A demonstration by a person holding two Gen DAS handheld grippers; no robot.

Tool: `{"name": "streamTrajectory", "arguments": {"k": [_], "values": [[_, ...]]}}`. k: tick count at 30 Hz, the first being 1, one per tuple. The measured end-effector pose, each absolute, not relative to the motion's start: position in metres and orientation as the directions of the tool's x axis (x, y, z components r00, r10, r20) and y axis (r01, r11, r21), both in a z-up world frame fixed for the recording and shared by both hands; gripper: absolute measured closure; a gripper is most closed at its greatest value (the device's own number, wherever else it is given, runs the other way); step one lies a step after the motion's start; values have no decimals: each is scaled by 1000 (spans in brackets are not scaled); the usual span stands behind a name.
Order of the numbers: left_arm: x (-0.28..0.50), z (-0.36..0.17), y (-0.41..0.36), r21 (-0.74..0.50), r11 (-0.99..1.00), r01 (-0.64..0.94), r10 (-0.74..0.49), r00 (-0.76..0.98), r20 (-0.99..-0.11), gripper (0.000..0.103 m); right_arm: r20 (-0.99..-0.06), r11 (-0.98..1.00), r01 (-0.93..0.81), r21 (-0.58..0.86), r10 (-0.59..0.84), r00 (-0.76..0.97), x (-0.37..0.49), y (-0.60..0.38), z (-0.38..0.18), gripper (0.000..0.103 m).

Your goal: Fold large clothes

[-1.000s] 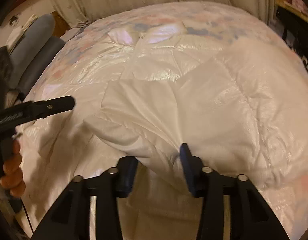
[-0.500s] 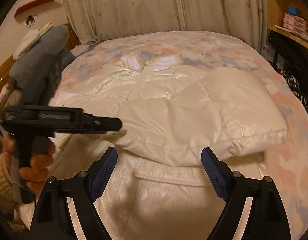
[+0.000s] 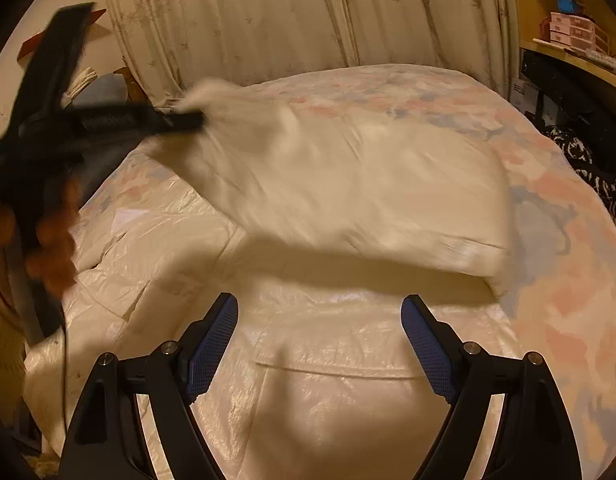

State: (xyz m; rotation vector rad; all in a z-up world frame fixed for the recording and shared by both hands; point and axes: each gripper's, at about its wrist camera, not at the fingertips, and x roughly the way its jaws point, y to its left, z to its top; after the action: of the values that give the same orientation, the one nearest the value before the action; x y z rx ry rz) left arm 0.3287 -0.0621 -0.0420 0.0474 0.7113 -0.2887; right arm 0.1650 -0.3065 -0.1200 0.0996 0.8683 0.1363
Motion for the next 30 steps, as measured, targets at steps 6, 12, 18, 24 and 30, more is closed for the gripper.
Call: {"name": "streamTrajectory", "arguments": {"k": [6, 12, 18, 24, 30], "values": [[372, -129, 0, -63, 989, 135, -127, 544, -830, 96, -813, 993, -19, 117, 106, 573, 177, -323, -125, 17], [384, -165, 35, -198, 979, 43, -192, 499, -845, 71, -837, 997, -6, 79, 70, 543, 188, -331, -127, 17], [398, -161, 30, -194, 979, 66, -201, 496, -845, 69, -833, 999, -18, 29, 34, 553, 202, -313, -122, 17], [394, -162, 39, -184, 980, 75, -197, 491, -848, 69, -831, 1000, -16, 5, 13, 557, 211, -310, -116, 16], [406, -163, 37, -180, 982, 63, -187, 492, -850, 65, -832, 1000, -15, 20, 24, 555, 228, -324, -113, 16]]}}
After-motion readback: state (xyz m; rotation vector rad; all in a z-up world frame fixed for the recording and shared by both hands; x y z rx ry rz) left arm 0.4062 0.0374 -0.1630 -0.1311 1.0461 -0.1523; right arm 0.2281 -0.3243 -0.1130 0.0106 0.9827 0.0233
